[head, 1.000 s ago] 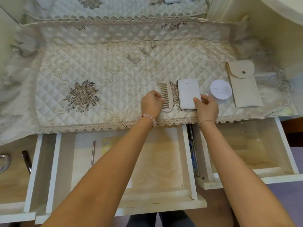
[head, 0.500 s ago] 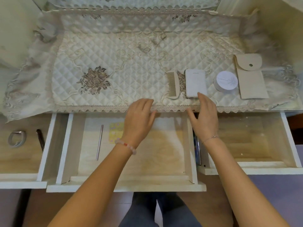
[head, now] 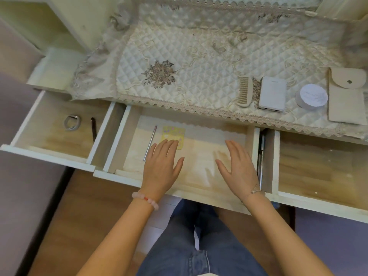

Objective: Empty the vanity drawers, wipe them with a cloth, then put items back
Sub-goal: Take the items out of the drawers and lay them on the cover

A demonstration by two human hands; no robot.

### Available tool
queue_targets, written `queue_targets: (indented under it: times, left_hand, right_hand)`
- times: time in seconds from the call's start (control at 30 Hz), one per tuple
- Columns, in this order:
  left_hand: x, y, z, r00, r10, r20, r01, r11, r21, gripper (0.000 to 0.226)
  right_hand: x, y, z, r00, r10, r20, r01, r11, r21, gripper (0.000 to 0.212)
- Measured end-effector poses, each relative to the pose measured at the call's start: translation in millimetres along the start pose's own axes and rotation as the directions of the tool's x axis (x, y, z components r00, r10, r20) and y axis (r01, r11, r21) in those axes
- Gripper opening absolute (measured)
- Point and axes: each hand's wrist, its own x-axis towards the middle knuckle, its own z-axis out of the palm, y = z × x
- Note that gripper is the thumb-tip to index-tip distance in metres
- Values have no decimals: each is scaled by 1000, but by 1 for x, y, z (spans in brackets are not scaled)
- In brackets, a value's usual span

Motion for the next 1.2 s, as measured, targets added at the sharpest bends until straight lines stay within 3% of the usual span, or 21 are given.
queue_targets:
  times: [0.33,0.63,1.0,1.2]
  left_hand:
    - [-33,-31,-5,986,-163,-41,162,987,-16,44]
    - [-8,-91,5,988,-136,75,141,988,-65,43]
    - [47,-172,33,970,91,226,-53,984,-168,42]
    - [61,-180,64,915,81,394,19,970,-243,43]
  right_hand:
    - [-4,-20,21,993,-96,74,97,995,-11,58]
    - [27,-53,60,991,-44,124,50,998,-45,58]
    - [70,-92,128,959,220,180,-221,975,-15,57]
    - [86,-99,157,866,468,175,-494,857,148,49]
